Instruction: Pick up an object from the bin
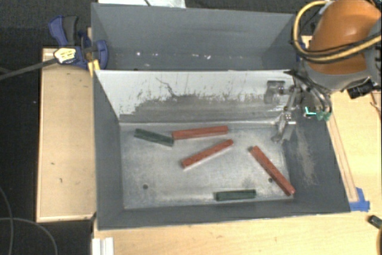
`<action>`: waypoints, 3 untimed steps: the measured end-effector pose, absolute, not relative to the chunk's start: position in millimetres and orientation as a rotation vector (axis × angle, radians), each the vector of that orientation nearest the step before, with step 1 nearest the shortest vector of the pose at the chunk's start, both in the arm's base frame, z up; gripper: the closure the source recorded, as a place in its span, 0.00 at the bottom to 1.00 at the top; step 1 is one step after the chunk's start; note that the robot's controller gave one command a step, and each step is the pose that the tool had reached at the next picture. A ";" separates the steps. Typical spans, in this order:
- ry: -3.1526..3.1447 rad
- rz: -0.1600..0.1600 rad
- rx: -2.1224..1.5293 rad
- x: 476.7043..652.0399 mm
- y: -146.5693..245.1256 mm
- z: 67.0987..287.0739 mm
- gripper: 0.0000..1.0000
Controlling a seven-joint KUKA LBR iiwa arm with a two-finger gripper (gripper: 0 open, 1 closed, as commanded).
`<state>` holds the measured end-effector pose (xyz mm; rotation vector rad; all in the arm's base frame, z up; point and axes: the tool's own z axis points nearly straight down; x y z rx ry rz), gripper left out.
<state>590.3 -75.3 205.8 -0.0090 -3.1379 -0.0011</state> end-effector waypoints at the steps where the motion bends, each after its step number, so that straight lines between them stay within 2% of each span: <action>1: -3.133 -0.004 0.171 579.0 -9.9 66.2 0.00; 2: -3.104 -0.005 0.484 569.2 47.8 70.5 0.00; 3: -3.106 -0.001 0.483 569.8 45.9 71.1 1.00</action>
Offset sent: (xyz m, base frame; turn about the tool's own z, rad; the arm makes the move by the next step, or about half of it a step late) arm -0.0101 0.0628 -0.1358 -0.1100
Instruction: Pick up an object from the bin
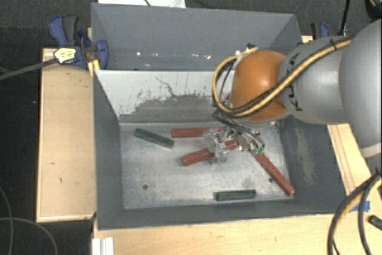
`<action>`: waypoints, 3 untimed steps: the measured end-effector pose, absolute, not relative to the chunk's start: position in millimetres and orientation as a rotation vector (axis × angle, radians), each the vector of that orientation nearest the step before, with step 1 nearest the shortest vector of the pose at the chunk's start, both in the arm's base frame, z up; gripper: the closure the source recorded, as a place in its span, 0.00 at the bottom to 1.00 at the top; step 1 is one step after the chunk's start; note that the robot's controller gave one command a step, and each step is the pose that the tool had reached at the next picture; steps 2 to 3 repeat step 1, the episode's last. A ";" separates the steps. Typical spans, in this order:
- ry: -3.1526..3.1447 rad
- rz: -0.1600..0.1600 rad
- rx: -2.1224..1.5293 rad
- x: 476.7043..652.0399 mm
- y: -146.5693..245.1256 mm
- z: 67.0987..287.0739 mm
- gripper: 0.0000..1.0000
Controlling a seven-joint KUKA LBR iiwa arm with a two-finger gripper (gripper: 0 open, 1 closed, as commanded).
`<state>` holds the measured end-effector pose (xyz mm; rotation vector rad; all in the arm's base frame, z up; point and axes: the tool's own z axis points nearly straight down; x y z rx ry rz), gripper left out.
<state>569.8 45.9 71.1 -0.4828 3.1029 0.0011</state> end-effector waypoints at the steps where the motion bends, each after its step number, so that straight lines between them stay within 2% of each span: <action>1: 2.999 -0.003 -0.898 583.5 34.6 243.2 1.00; 3: 2.999 -0.003 -0.898 583.5 34.6 243.2 1.00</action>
Offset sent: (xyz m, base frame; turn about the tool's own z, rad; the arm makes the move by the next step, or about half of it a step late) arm 0.0114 -0.0111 0.1674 -0.2752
